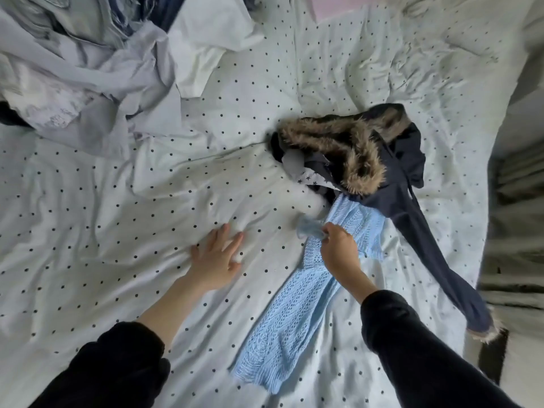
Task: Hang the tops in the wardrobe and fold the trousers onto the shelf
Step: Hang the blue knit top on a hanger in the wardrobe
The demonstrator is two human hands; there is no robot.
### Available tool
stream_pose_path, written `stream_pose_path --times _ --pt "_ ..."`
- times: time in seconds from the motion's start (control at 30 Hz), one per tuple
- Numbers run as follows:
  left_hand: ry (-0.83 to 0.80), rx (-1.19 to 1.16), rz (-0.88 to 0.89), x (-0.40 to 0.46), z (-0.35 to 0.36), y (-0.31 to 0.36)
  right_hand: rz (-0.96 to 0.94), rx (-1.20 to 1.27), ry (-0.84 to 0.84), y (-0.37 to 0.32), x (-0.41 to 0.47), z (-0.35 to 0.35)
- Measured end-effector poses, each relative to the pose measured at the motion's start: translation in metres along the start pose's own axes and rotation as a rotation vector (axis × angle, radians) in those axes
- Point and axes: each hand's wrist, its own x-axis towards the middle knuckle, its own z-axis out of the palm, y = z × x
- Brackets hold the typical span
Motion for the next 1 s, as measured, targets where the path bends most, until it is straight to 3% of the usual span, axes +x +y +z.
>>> stream_pose_path --times 0.1,0.2,0.33,0.4,0.57,1.0 --pt "0.054 -0.206 0.101 -0.021 -0.004 0.010 -0.100 0.104 -0.018 -0.018 -0.021 -0.016" --pt "0.197 -0.506 0.313 -0.049 -0.017 0.033 -0.194 0.215 -0.028 -0.046 -0.047 -0.036" --pt "0.601 -0.527 0.446 -0.085 -0.038 0.048 -0.255 0.325 -0.051 -0.075 -0.083 -0.051" --pt "0.696 -0.517 0.449 -0.112 -0.047 0.045 -0.259 0.353 -0.061 -0.085 -0.103 -0.057" --pt "0.608 -0.506 0.484 -0.159 -0.051 0.028 -0.321 0.389 -0.087 -0.104 -0.143 -0.055" --pt "0.675 -0.477 0.638 -0.216 -0.042 0.036 -0.383 0.557 -0.062 -0.099 -0.208 -0.070"
